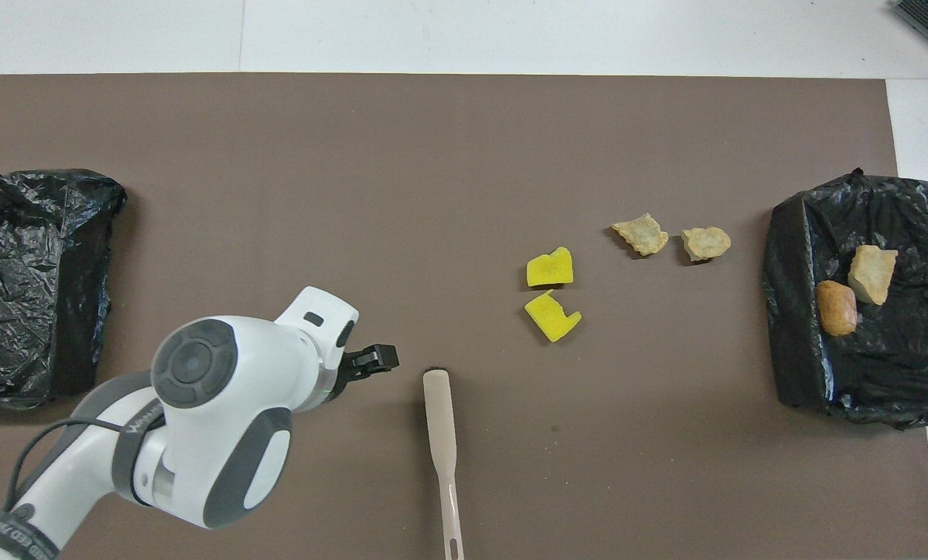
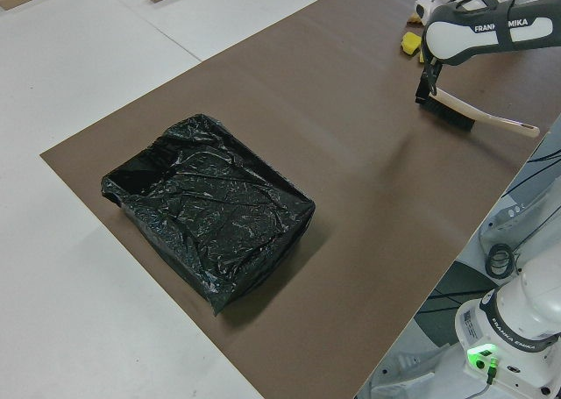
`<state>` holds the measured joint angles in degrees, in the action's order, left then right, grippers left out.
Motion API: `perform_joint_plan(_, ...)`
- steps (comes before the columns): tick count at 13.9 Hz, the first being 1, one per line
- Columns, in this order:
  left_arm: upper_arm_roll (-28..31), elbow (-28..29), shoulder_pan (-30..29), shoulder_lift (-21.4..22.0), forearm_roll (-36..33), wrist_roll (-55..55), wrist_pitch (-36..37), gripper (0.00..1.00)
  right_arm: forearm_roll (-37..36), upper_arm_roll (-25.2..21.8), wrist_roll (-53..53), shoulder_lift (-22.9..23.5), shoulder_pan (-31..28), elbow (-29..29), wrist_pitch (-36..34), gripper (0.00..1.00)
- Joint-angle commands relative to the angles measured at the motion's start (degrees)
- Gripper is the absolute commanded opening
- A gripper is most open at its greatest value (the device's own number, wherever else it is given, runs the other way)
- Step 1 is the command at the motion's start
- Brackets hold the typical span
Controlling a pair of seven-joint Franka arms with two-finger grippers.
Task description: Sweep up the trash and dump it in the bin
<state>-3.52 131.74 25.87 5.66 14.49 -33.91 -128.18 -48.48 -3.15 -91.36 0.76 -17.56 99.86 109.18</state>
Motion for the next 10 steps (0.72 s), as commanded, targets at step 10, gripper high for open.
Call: perform_joint_plan(10, -0.5, -4.9, -24.1, 4.1, -9.6, 24.4, 13.9, 1.00, -12.8, 0.7, 4.6, -7.9, 3.4, 7.8, 4.0, 0.00)
